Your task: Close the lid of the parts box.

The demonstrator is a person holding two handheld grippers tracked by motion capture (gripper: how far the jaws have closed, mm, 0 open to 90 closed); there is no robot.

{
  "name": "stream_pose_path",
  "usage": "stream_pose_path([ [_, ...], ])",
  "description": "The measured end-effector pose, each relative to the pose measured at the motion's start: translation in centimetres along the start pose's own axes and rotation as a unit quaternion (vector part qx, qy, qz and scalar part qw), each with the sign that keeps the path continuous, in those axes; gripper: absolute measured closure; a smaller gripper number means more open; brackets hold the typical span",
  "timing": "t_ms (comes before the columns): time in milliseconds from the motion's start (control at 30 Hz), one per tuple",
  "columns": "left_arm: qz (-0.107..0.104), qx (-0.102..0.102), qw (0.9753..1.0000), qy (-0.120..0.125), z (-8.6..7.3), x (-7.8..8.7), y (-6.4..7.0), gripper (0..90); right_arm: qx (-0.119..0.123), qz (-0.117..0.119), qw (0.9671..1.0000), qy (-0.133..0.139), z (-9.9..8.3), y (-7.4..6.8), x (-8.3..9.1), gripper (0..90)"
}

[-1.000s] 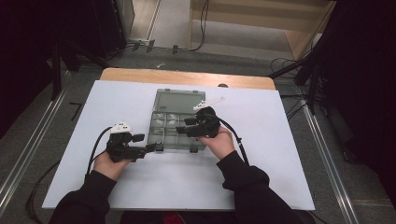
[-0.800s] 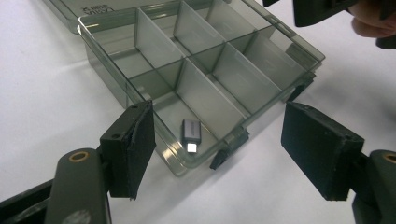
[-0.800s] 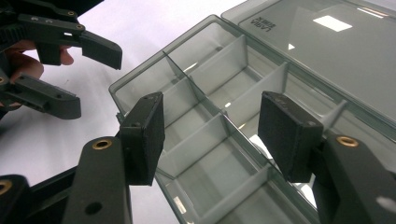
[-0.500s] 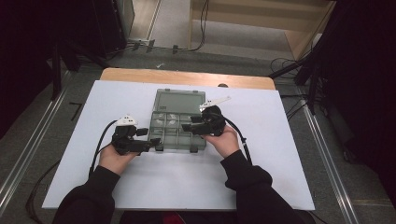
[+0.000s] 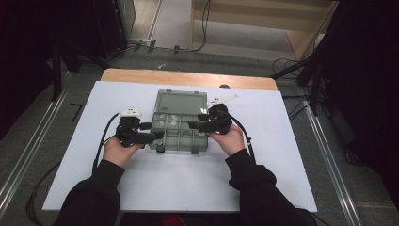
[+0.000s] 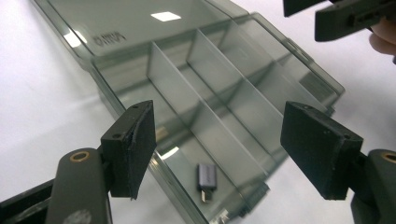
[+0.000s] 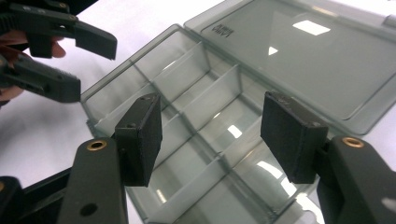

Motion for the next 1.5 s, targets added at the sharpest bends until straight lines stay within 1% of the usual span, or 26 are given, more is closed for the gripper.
stream_pose_path([
  [33, -0.001, 0.005, 1.0, 0.001, 0.2, 0.0, -0.1, 27.2, -0.002, 0.001, 1.0, 0.001, 0.0, 0.1, 0.1, 37.5],
  [100, -0.003, 0.008, 1.0, 0.001, 0.6, -0.1, -0.3, 27.2, -0.001, -0.002, 1.0, 0.004, 0.0, 0.3, 0.2, 37.4],
  [133, -0.002, 0.007, 1.0, -0.001, 0.7, -0.2, -0.3, 27.2, -0.005, -0.003, 1.0, 0.002, 0.0, 0.3, 0.2, 37.1],
  [167, -0.005, 0.008, 1.0, -0.003, 0.9, -0.3, -0.3, 27.2, -0.002, -0.004, 1.0, 0.002, 0.1, 0.5, 0.2, 36.9],
  [200, -0.004, 0.007, 1.0, -0.005, 1.0, -0.4, -0.4, 27.2, -0.005, -0.005, 1.0, 0.002, 0.1, 0.5, 0.3, 37.0],
  [267, -0.003, 0.006, 0.9999, -0.009, 1.2, -0.5, -0.4, 27.1, -0.007, -0.004, 1.0, 0.006, 0.2, 0.7, 0.4, 37.0],
  [333, 0.005, -0.001, 1.0, -0.008, 1.3, -0.6, -0.4, 27.1, -0.01, -0.002, 0.9999, 0.006, 0.2, 0.8, 0.6, 37.0],
  [367, 0.006, -0.001, 0.9999, -0.009, 1.5, -0.7, -0.4, 27.1, -0.011, -0.004, 0.9999, 0.007, 0.3, 0.9, 0.6, 37.0],
  [533, 0.008, 0.003, 0.9999, -0.006, 2.1, -1.1, -0.6, 27.2, -0.012, -0.009, 0.9998, 0.01, 0.4, 1.3, 1.0, 36.9],
  [700, 0.012, 0.004, 0.9999, -0.01, 2.9, -1.6, -0.9, 27.2, -0.01, -0.015, 0.9998, 0.013, 0.4, 1.7, 1.1, 36.3],
  [800, 0.026, -0.003, 0.9996, -0.01, 3.3, -2.1, -0.9, 29.0, -0.012, -0.018, 0.9997, 0.014, 0.4, 1.9, 1.2, 36.2],
  [867, 0.024, 0.003, 0.9997, -0.01, 3.5, -2.4, -1.0, 29.0, -0.015, -0.019, 0.9996, 0.013, 0.4, 2.0, 1.2, 36.1],
  [1033, 0.033, 0.002, 0.9994, -0.015, 3.8, -3.3, -1.3, 29.0, -0.011, -0.027, 0.9995, 0.013, 0.4, 2.4, 1.1, 35.8],
  [1133, 0.045, -0.004, 0.9989, -0.011, 3.9, -3.8, -1.7, 29.0, -0.007, -0.033, 0.9993, 0.015, 0.5, 2.6, 1.0, 35.3],
  [1200, 0.046, 0.004, 0.9988, -0.015, 4.1, -4.1, -1.9, 29.1, -0.006, -0.036, 0.9992, 0.015, 0.5, 2.8, 0.9, 35.2],
  [1300, 0.06, -0.001, 0.998, -0.018, 4.5, -4.6, -2.3, 29.1, -0.013, -0.039, 0.9991, 0.014, 0.4, 3.0, 0.6, 35.1],
  [1367, 0.06, 0.004, 0.9981, -0.017, 4.7, -4.8, -2.5, 29.1, -0.014, -0.043, 0.9989, 0.01, 0.3, 3.2, 0.3, 35.1],
  [1433, 0.062, 0.007, 0.998, -0.012, 4.9, -5.1, -2.7, 29.1, -0.019, -0.044, 0.9988, 0.012, 0.3, 3.4, 0.1, 35.1],
  [1500, 0.062, 0.008, 0.9979, -0.015, 5.2, -5.3, -2.8, 29.1, -0.019, -0.049, 0.9985, 0.014, 0.4, 3.6, -0.1, 35.1],
])
Point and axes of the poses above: each handheld gripper's, and its own axes: x roughly backward along the jaws, z roughly out of its top, y roughly to its right, the point moved 2 cm from there along -x, roughly forward along the jaws, and after that the axes turned 13 degrees about z, right-handed, at the moved point
